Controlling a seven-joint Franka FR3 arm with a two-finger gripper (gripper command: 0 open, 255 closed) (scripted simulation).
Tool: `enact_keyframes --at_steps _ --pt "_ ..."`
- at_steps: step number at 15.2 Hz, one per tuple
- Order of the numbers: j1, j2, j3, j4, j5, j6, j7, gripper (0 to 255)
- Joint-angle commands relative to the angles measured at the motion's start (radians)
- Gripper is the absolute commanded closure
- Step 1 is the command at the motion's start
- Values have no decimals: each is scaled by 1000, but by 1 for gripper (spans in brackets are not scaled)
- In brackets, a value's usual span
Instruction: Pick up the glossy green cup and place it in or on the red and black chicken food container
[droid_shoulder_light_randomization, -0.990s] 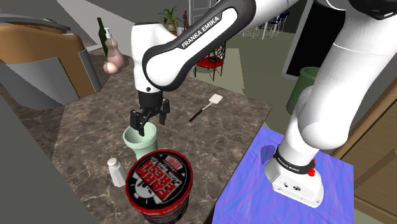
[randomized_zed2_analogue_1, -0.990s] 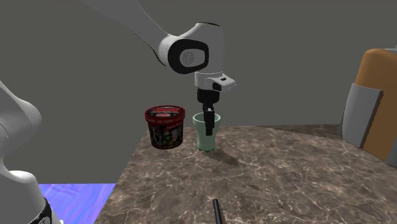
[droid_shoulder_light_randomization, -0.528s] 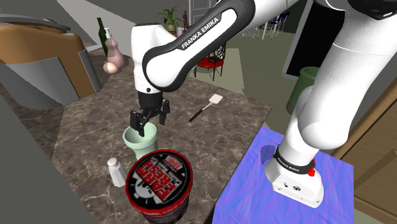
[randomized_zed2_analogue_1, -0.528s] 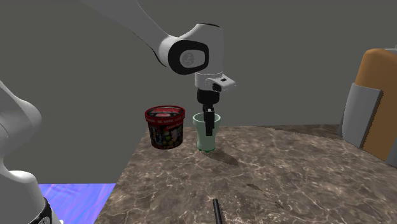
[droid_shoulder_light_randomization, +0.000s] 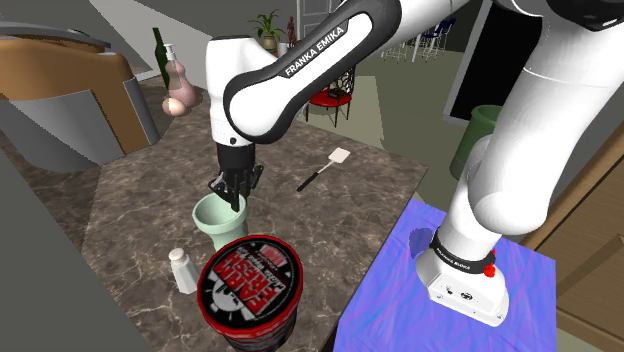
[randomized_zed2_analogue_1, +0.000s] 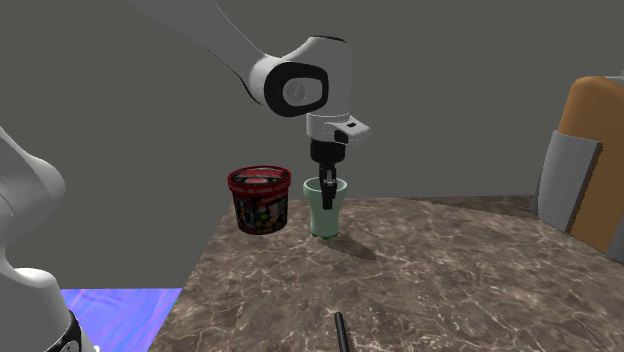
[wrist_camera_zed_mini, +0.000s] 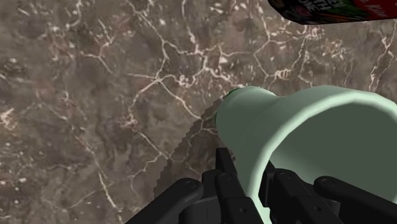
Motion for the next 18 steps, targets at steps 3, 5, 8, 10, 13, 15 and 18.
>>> enact_keyframes --at_steps 3,5,8,10,13,15,18 --pt "0 -7 0 4 1 -13 0 255" --pt "-1 -22 -1 16 4 -40 0 255" --pt "-2 -44 -3 37 8 -81 0 255" --pt "-3 -57 -5 51 9 -108 1 255" --pt "-4 -74 -7 75 11 -149 2 255" --pt "-4 -85 -9 92 12 -176 3 255" --pt "-5 -99 -11 118 13 -217 5 255"
